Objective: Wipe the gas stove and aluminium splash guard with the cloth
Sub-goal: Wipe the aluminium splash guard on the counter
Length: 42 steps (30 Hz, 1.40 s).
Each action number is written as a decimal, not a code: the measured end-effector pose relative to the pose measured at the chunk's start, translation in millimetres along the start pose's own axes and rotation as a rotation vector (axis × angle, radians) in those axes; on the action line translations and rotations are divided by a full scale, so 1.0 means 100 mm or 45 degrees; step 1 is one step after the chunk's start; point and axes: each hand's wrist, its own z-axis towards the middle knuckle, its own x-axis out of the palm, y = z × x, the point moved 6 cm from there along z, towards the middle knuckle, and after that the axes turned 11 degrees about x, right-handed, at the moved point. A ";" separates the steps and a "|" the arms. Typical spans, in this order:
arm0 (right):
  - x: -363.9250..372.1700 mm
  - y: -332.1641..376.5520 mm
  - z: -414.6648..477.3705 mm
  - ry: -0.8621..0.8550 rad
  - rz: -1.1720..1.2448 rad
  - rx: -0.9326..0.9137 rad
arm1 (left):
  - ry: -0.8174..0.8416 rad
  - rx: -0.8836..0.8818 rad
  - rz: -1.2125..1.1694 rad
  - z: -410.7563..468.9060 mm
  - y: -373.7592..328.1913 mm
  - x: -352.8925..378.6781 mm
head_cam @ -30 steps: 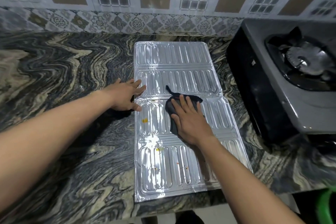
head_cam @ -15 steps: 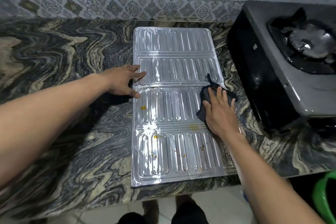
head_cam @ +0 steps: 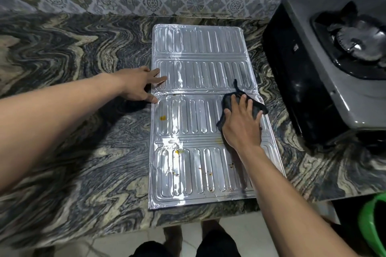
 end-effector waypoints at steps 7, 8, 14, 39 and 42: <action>0.19 0.88 -0.17 0.086 -0.022 -0.348 | -0.100 0.024 -0.048 0.01 0.14 0.05; 0.22 1.02 -0.23 0.110 -0.012 -0.422 | -0.100 0.020 -0.047 0.01 0.14 0.05; 0.31 1.36 -0.63 0.192 0.006 -0.723 | -0.096 0.013 -0.054 0.00 0.13 0.04; 0.28 0.96 -0.88 0.161 0.020 -0.652 | -0.117 -0.068 -0.163 0.01 0.13 0.05; 0.23 1.23 -0.58 0.075 -0.042 -0.559 | -0.125 -0.076 -0.169 0.02 0.17 0.07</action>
